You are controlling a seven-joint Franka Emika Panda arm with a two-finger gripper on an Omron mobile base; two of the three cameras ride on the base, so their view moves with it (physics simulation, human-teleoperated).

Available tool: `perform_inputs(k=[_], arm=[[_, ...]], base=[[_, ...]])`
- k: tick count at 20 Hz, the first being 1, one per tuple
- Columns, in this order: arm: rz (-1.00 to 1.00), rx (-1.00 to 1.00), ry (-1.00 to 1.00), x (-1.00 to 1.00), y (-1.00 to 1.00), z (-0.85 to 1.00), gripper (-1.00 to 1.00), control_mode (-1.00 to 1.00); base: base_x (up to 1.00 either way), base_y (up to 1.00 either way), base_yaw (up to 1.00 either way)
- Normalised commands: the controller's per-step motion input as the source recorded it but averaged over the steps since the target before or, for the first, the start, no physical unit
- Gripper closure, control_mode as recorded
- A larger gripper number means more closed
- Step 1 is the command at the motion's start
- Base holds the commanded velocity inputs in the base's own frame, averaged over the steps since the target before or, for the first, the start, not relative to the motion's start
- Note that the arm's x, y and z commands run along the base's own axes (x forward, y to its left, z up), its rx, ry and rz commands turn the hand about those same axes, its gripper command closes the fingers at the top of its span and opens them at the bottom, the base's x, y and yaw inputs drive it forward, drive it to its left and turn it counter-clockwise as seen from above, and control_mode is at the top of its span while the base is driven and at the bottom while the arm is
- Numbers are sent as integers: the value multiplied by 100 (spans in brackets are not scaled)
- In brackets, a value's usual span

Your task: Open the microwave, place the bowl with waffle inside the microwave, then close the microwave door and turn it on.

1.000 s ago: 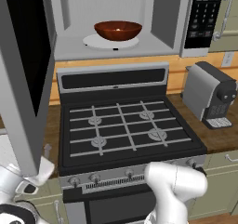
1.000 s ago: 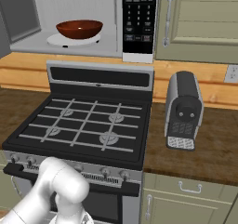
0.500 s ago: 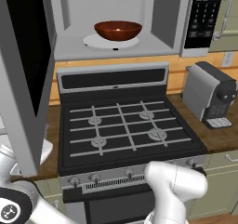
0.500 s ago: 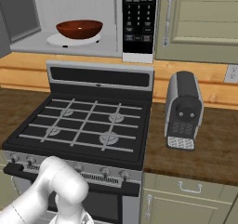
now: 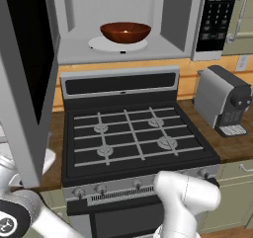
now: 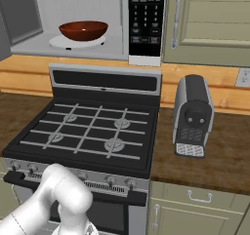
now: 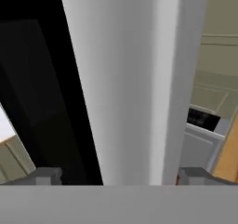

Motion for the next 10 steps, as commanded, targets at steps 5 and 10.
perform_inputs(k=[5,10], arm=[[8,0,-24,11,69,-70,-100,-100],[2,0,-27,46,99,2,-100,-100]], base=[[0,0,0],[0,0,0]])
